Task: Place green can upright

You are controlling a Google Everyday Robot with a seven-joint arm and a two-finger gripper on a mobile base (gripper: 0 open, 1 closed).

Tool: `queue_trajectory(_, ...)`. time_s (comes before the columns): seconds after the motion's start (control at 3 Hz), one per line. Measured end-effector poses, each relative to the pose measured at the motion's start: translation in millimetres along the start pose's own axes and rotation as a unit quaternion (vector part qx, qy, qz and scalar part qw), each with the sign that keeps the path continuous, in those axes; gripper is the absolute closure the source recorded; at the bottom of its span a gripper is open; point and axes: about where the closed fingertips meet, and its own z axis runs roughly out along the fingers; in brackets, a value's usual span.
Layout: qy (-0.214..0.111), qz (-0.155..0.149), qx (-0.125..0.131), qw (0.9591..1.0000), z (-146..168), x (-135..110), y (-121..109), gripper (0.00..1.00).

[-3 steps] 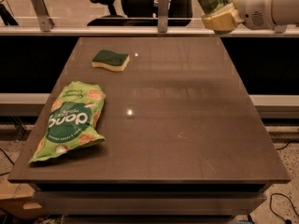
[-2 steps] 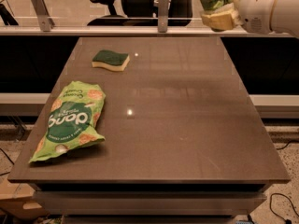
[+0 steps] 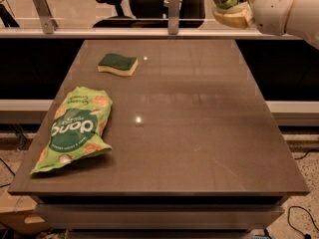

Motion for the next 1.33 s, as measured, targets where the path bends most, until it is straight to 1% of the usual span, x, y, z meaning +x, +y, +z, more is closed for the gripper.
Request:
queue_trajectory(0.33, 0.000, 0.000, 0.000, 1.0000, 0, 0, 0, 1.00)
queue_trajectory(0.67, -0.007, -0.039, 0.010, 0.9992, 0, -2, -2, 1.00)
queue_trajectory(1.0, -0.021, -0.119, 0.043, 0.9918, 2, 5, -10, 1.00)
queue_trajectory(1.33, -0.018, -0.207, 0.081, 0.9749, 2, 9, -18, 1.00)
